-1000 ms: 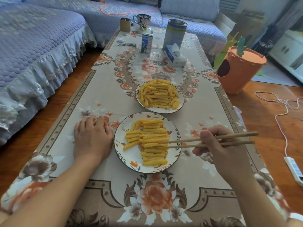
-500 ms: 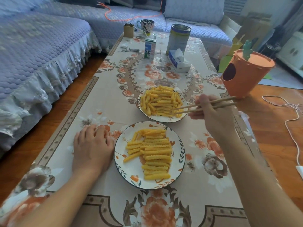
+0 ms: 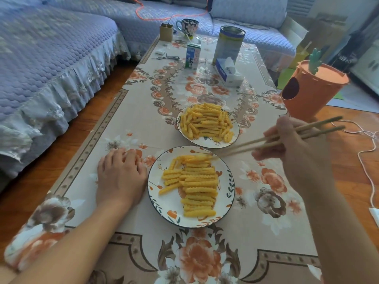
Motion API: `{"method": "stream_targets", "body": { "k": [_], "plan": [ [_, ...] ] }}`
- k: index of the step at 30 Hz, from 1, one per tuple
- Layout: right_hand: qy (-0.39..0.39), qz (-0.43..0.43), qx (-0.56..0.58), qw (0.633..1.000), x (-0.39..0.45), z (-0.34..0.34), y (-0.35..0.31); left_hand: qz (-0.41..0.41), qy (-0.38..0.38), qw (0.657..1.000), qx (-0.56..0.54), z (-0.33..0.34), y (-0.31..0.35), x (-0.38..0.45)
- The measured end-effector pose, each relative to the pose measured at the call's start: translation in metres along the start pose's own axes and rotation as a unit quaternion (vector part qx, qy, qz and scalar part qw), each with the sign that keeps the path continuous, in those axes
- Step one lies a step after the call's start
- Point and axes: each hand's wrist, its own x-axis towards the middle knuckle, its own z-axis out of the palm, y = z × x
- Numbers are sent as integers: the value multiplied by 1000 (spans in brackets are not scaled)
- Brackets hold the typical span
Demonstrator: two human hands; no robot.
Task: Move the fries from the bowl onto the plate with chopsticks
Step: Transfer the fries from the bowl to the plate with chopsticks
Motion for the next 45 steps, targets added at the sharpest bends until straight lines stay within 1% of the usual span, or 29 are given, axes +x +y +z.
{"method": "stream_targets", "body": {
  "k": [2, 4, 6, 11, 16, 23, 30, 35, 37, 42, 45],
  "plan": [
    [-31, 12, -10, 999, -30, -2, -11, 1, 2, 1000, -1, 0, 0, -1],
    [-44, 13, -38, 998, -53, 0, -12, 0, 3, 1000, -1, 0, 0, -1],
    [-33, 9, -60, 998, -67, 3, -5, -1, 4, 1000, 0, 0, -1, -1],
    [2, 20, -49, 999, -81, 9, 10, 1, 7, 1000, -6, 1, 0, -1],
    [20, 24, -40, 999, -83, 8, 9, 2, 1, 1000, -2, 0, 0, 0],
    [2, 22, -38, 999, -84, 9, 10, 1, -2, 1000, -4, -1, 0, -1],
    [17, 13, -37, 999, -86, 6, 19, 0, -3, 1000, -6, -1, 0, -1],
    [16, 10, -31, 999, -90, 6, 22, 1, 2, 1000, -2, 0, 0, -1],
    [3, 14, -32, 999, -92, 6, 23, 3, 6, 1000, -2, 0, 0, 0],
    [-6, 43, -3, 999, -85, -1, 14, 8, 10, 1000, 7, 2, -1, 0],
    [14, 44, 38, 998, -64, -11, 2, 7, 11, 1000, 7, 1, -1, -1]
  ]
}}
